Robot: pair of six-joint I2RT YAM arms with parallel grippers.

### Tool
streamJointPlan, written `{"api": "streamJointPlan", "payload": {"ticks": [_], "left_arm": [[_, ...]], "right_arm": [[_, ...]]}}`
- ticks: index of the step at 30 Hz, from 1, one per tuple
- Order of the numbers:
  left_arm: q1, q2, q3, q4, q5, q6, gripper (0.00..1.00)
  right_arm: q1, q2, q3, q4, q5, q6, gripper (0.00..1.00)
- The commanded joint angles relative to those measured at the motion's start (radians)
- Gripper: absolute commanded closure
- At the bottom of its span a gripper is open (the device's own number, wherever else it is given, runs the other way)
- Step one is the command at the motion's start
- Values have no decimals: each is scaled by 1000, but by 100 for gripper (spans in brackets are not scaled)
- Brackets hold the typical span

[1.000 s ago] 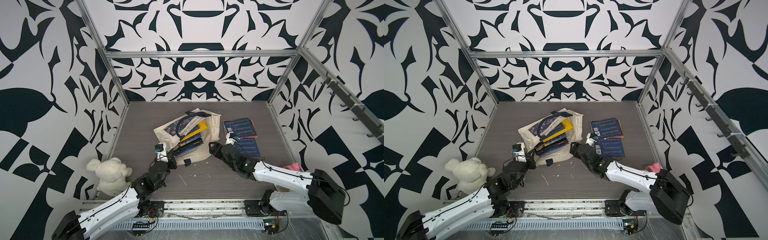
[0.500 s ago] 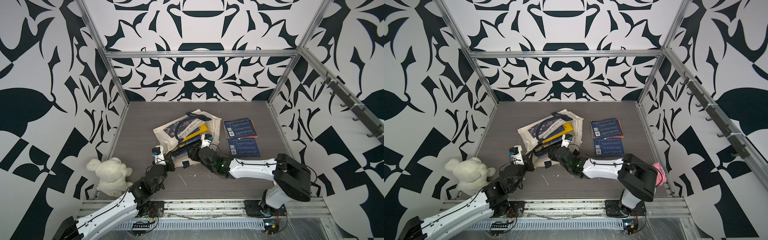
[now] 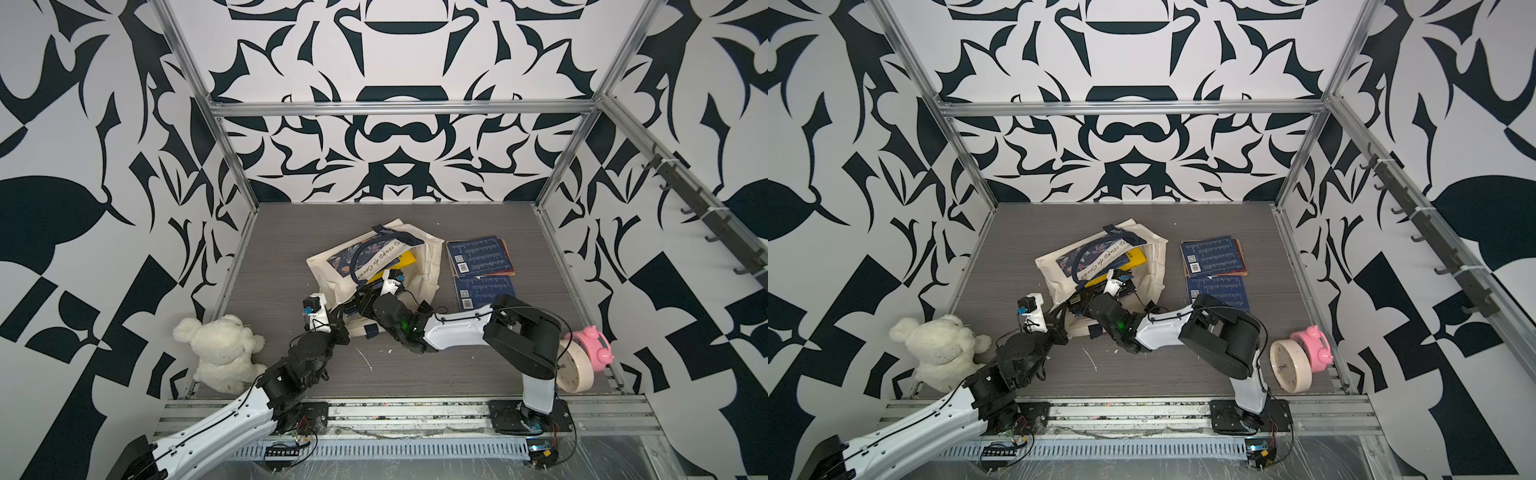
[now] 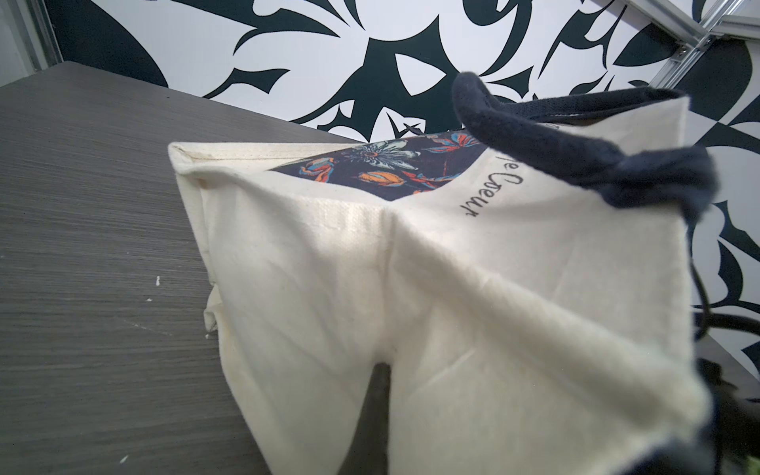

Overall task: Take out the books from the canvas bag
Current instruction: Pick up the book from the canvas bag.

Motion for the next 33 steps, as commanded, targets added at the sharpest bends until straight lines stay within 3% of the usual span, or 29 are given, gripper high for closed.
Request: {"api": "streamJointPlan", "payload": {"ticks": [1, 15, 25, 33], "left_arm": [[-3, 16, 21, 80, 19, 13, 100], [-3, -12, 13, 70, 25, 10, 100], [-3, -15, 9, 69, 31, 7, 100], [-3, -15, 8, 70, 34, 5, 100]], "right_arm": [[7, -4, 55, 69, 51, 7, 52], [-10, 107, 174, 69, 46, 63, 53], [-71, 157, 208, 66, 9, 161, 60], [-119, 131, 215, 33, 5, 155, 69]]}}
